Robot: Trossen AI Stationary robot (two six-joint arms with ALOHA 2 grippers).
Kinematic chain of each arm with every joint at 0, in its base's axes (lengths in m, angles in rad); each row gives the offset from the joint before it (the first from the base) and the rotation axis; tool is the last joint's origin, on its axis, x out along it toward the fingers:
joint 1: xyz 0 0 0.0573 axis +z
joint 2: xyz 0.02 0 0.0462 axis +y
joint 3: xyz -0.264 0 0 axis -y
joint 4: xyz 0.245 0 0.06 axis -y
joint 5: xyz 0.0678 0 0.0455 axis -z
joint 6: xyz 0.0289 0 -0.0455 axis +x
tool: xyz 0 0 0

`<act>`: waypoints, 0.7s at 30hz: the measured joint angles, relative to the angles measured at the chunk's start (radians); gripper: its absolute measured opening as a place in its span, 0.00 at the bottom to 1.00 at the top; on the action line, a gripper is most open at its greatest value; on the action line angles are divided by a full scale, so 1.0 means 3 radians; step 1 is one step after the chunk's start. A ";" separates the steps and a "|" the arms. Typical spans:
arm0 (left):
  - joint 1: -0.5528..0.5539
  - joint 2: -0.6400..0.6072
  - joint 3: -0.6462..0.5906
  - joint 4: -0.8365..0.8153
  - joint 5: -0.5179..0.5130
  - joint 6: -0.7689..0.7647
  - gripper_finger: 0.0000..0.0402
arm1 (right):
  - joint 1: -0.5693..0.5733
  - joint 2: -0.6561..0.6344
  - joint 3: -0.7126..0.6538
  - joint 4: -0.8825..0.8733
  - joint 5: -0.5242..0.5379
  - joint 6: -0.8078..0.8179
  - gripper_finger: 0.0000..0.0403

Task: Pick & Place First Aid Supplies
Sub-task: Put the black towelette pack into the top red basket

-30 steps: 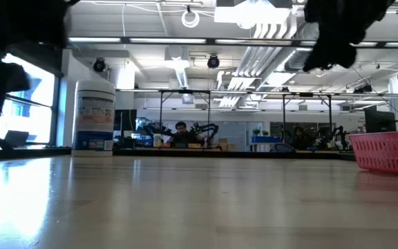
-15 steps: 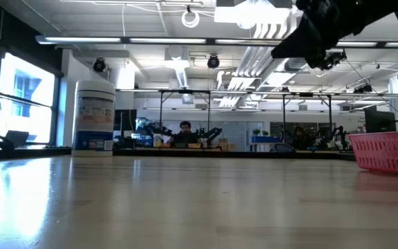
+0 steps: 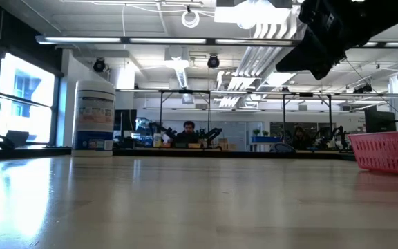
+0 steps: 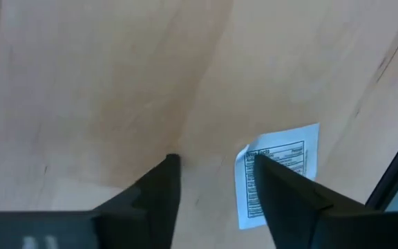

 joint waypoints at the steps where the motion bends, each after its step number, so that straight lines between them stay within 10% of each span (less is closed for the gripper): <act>1: -0.0001 0.0001 -0.0002 0.0022 -0.0008 0.0031 0.42 | 0.0000 0.0000 0.0000 0.0009 0.0017 0.0000 0.00; 21: -0.0265 0.0205 0.0013 0.0436 -0.0359 -0.0184 0.23 | 0.0000 0.0000 0.0000 0.0050 0.0121 -0.0004 0.01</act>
